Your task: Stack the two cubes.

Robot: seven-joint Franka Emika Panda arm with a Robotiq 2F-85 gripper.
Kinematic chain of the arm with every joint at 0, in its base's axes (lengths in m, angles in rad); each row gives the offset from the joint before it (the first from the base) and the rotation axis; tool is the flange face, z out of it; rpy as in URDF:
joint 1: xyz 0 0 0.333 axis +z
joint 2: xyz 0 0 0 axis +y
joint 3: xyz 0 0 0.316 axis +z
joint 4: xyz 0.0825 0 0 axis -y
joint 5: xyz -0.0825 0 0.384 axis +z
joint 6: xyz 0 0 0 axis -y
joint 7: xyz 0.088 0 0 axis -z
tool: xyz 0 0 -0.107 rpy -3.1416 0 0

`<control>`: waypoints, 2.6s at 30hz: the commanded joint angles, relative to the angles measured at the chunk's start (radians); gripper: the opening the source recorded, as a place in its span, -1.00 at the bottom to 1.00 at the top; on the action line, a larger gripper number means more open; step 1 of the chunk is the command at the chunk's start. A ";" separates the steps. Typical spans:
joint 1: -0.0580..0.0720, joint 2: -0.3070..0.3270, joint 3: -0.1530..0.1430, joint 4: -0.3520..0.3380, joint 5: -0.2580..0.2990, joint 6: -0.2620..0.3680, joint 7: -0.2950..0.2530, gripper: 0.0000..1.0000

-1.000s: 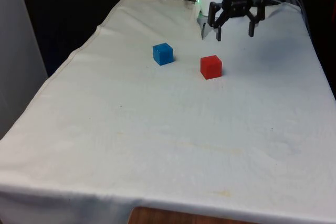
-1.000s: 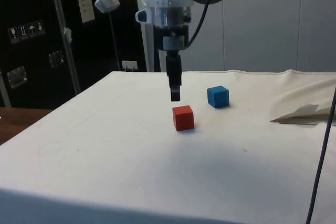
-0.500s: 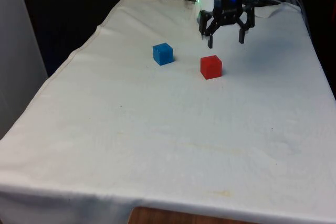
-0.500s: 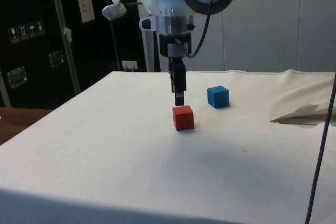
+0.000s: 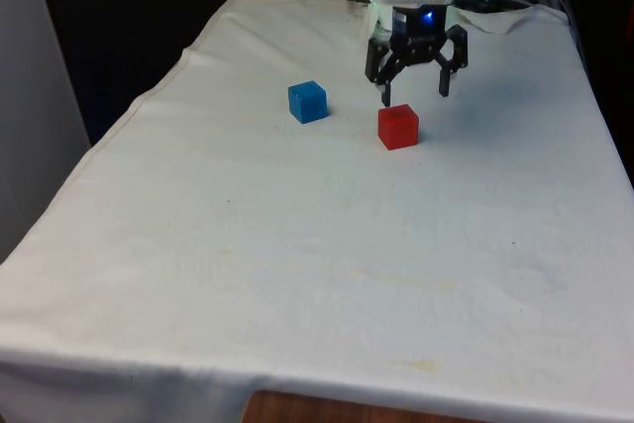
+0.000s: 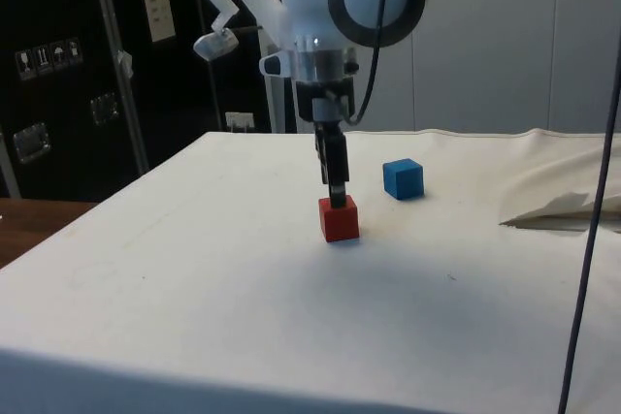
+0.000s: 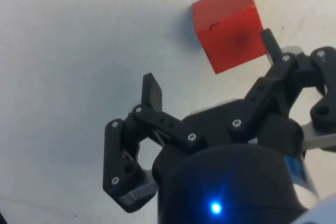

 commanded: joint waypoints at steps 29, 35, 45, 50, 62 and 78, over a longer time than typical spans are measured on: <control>-0.005 0.025 -0.052 -0.001 0.005 0.029 -0.151 1.00; -0.005 0.052 -0.054 0.011 0.007 0.035 -0.152 1.00; -0.006 0.083 -0.060 0.025 0.005 0.044 -0.152 1.00; -0.007 0.097 -0.061 0.027 0.006 0.056 -0.152 1.00; -0.013 0.132 -0.060 0.031 0.009 0.092 -0.155 1.00; -0.014 0.149 -0.063 0.031 0.004 0.102 -0.150 1.00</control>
